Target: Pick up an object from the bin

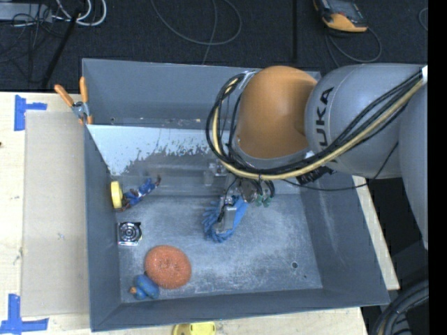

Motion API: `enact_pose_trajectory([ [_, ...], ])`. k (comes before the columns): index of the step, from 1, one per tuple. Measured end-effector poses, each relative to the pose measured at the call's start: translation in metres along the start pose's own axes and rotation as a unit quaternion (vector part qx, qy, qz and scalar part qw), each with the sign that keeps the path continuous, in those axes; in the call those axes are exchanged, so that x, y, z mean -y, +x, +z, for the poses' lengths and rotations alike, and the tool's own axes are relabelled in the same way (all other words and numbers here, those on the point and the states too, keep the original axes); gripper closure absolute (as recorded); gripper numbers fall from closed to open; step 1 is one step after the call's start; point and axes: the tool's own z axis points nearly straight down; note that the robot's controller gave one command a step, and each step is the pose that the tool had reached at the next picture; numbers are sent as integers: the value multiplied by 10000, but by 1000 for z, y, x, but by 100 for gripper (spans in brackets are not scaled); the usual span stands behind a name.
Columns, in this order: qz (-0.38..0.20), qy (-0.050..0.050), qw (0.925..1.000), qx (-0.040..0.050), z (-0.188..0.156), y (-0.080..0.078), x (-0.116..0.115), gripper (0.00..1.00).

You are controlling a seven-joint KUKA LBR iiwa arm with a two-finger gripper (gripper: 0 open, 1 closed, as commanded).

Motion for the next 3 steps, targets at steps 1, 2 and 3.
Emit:
enact_pose_trajectory([
  [1,-679,3,9977,-56,52,7,23,0],
  [2,-602,0,9982,-50,84,3,55,100],
  [3,-600,0,9982,-50,84,3,55,100],
])
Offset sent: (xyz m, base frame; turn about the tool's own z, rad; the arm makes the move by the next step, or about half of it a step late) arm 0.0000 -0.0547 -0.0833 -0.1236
